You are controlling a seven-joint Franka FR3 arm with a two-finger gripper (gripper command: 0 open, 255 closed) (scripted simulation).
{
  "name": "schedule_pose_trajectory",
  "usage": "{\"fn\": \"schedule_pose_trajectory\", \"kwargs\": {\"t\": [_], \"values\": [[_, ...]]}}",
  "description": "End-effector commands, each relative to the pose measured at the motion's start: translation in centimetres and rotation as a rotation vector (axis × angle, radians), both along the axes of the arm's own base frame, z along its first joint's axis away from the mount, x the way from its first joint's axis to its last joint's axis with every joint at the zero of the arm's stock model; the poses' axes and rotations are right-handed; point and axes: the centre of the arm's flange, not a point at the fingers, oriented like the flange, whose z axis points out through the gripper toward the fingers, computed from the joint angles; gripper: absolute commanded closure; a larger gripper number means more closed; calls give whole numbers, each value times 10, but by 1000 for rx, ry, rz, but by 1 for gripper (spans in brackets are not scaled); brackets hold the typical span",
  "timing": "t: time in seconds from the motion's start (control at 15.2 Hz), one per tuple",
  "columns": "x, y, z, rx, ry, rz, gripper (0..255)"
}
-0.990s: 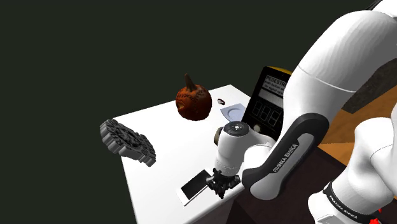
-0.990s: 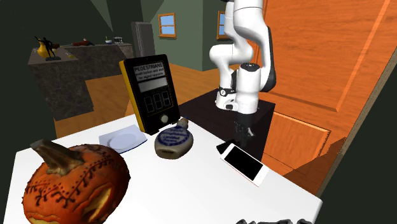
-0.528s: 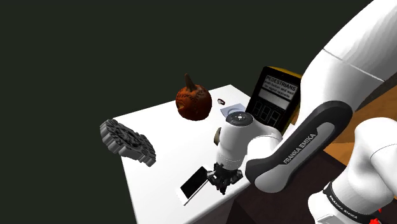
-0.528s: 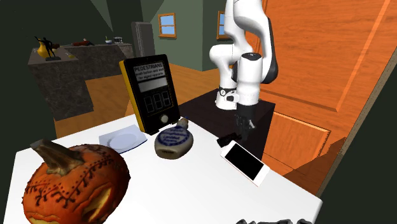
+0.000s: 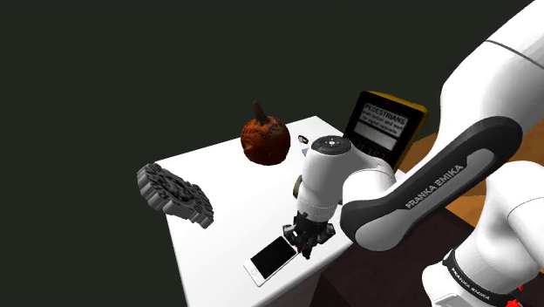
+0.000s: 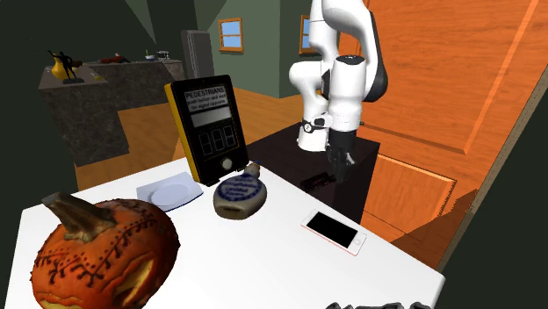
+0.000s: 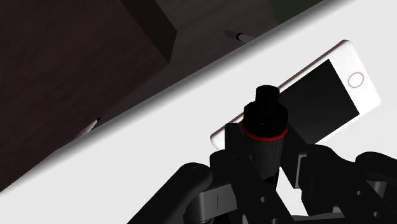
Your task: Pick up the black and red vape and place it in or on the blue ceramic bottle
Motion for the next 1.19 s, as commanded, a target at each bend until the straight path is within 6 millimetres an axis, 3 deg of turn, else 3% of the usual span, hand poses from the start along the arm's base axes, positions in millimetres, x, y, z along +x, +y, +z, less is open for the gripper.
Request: {"fn": "schedule_pose_trajectory", "kwargs": {"t": [0.0,0.2,1.12], "values": [[-1,0,12,0,0,0,255],[-1,0,27,0,0,0,255],[77,-168,32,0,0,0,255]]}}
